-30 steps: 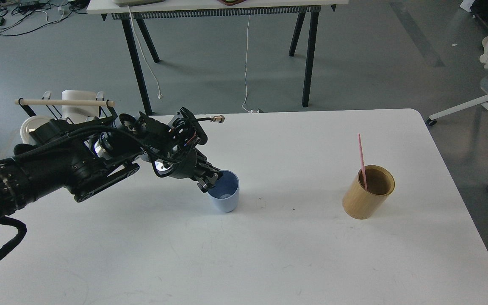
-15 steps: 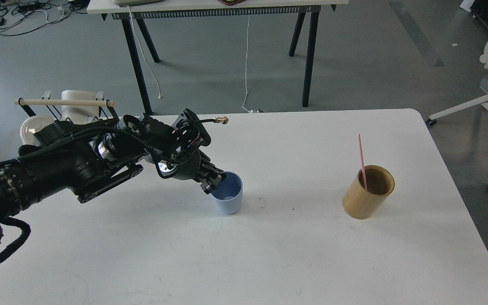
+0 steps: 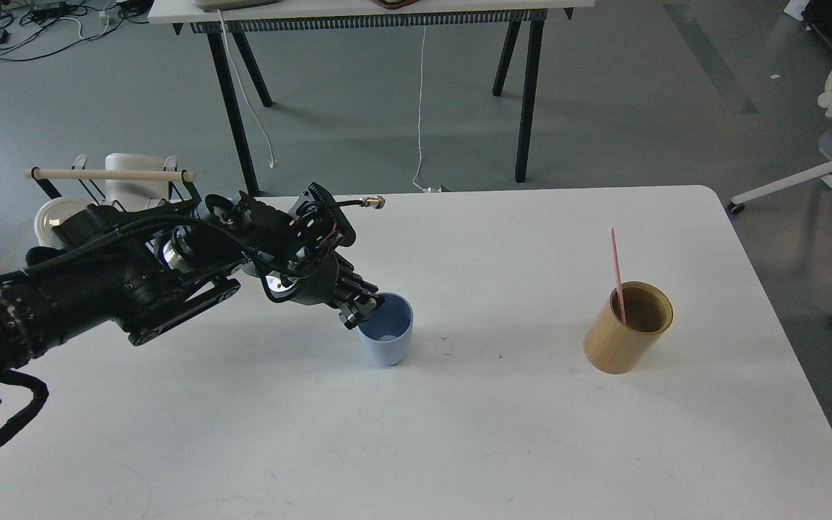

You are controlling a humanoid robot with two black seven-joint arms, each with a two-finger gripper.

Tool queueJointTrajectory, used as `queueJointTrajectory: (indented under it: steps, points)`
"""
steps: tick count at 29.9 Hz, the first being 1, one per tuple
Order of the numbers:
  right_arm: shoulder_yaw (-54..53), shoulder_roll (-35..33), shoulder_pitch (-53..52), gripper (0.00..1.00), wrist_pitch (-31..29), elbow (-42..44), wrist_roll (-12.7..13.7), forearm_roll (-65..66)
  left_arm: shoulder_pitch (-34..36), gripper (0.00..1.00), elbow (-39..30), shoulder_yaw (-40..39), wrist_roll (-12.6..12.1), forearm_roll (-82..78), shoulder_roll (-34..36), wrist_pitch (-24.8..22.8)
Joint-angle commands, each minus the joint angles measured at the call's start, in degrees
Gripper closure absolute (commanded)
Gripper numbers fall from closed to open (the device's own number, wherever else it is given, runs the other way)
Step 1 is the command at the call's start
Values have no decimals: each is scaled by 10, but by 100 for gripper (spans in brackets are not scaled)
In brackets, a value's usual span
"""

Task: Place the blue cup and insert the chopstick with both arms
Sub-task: 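Release the blue cup and retract the left arm to rest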

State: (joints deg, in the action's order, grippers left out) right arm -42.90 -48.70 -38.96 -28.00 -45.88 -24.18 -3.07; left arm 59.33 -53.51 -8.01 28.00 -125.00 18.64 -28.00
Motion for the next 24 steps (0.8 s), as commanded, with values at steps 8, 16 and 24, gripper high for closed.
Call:
queueJointTrajectory:
  steps: [8,16,24]
  points:
    - [16,0,-2,1,0,-6,0,31,0,25,-5,-68,0,101,21,0]
    - [33,-8,-19,1,0,-63,-1,208,-16,21,-6,-154,0,364,67,0]
    - [33,-23,-36,1,0,-115,-2,352,-47,17,-7,-213,0,664,118,0]
